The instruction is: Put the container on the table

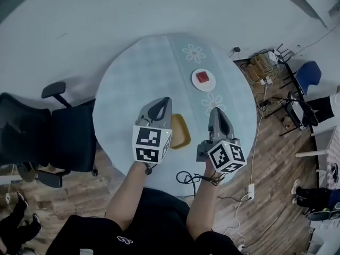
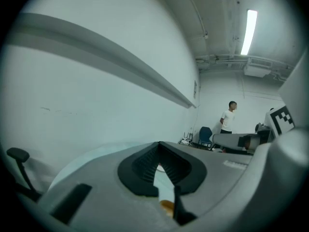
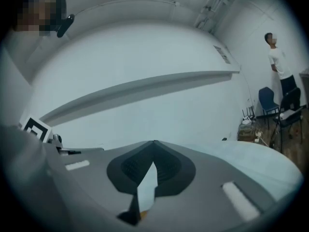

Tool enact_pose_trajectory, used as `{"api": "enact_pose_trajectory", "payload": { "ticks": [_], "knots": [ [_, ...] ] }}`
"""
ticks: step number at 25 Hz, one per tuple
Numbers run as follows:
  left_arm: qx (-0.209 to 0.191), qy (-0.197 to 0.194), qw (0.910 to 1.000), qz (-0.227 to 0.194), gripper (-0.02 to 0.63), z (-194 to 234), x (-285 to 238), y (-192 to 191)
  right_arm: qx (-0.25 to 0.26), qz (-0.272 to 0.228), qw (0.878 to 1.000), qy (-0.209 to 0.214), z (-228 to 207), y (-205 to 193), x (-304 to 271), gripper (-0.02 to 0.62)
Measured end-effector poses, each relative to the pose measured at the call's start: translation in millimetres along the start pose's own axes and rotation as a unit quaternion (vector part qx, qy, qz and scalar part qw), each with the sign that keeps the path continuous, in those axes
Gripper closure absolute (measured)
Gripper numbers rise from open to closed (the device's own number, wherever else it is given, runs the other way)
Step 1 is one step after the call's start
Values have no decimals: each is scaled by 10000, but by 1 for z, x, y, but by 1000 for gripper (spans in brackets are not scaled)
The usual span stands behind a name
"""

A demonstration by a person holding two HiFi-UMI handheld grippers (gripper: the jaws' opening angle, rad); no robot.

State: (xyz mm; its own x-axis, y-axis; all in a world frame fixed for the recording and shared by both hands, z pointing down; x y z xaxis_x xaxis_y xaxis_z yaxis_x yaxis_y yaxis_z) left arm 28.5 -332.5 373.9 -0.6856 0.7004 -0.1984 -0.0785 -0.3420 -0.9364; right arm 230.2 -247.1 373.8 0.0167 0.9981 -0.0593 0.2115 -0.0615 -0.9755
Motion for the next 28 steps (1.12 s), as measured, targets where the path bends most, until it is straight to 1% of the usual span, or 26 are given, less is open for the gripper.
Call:
{"api": "enact_pose_trajectory", "payload": {
  "ticks": [3, 6, 16, 28],
  "knots": [
    [-140, -63, 9995, -267, 604, -14, 0, 24, 224, -40, 9996, 193, 4, 22, 0, 586],
    [-240, -71, 9989, -386, 604, -24, 2, 35, 300, -100, 9991, 267, 3, 34, 1, 586],
    [-395, 131, 9980, -482, 604, -21, 9, 43, 445, -176, 9979, 426, 9, 41, -10, 586],
    [-444, -15, 9977, -518, 604, -27, 7, 47, 705, -213, 9966, 360, 9, 47, -4, 586]
  ]
}}
Point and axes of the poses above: the fingertips, and each gripper's own axes: x backward along the fingers, z to its left, y out of its top, the point moved 8 cm from there along x, backward along the fingers, and after that the axes turned 7 degrees about x, right-handed, at the moved point
